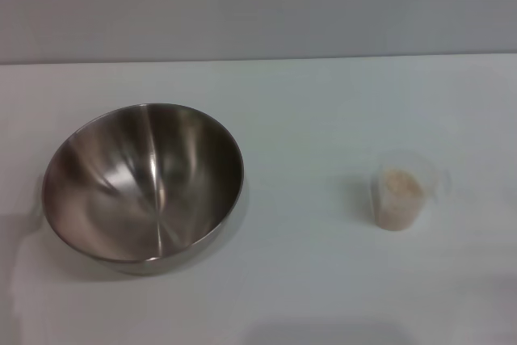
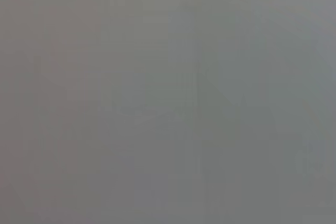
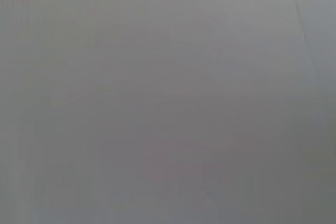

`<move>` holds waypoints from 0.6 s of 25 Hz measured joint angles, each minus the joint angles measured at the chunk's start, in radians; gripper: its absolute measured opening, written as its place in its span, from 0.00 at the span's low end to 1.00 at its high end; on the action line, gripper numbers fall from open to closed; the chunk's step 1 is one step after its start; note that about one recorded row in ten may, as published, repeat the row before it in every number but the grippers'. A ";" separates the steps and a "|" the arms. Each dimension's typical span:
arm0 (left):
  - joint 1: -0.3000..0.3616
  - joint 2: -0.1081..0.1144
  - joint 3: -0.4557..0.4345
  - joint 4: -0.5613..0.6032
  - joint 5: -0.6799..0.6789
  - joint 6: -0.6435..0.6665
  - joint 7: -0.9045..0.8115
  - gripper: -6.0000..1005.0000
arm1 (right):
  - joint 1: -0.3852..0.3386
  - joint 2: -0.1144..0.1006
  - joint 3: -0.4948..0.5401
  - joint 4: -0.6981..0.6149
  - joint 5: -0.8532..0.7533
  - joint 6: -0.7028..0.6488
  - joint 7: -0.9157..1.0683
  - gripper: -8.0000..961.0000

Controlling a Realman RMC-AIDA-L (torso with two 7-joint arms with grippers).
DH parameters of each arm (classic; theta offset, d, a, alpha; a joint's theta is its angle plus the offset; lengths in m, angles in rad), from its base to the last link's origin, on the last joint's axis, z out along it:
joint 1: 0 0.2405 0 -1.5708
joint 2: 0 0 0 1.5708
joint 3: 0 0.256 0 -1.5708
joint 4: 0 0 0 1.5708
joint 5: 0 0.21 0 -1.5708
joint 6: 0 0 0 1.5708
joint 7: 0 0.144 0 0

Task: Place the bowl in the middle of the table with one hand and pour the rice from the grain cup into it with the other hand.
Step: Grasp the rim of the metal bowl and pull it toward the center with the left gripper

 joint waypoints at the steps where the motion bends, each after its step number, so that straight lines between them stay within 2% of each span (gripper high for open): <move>1: 0.000 0.001 -0.001 -0.017 -0.001 -0.015 0.018 0.85 | 0.000 0.000 0.000 0.000 0.000 0.000 0.000 0.85; 4: 0.003 0.004 -0.002 -0.043 -0.001 -0.042 0.049 0.85 | 0.002 0.000 0.000 0.001 -0.002 0.000 0.000 0.85; 5: 0.023 0.010 -0.019 -0.139 -0.001 -0.132 0.151 0.85 | 0.003 0.000 0.000 0.002 -0.002 0.000 0.000 0.85; 7: 0.050 0.019 -0.048 -0.230 0.003 -0.204 0.205 0.84 | 0.003 0.000 0.000 0.002 -0.002 0.000 0.000 0.85; 12: 0.134 0.075 -0.104 -0.528 0.070 -0.460 0.283 0.84 | 0.001 -0.001 0.000 0.001 -0.002 0.000 0.000 0.85; 15: 0.184 0.089 -0.175 -0.712 0.135 -0.673 0.306 0.83 | 0.001 -0.001 0.000 0.000 -0.002 0.000 0.000 0.85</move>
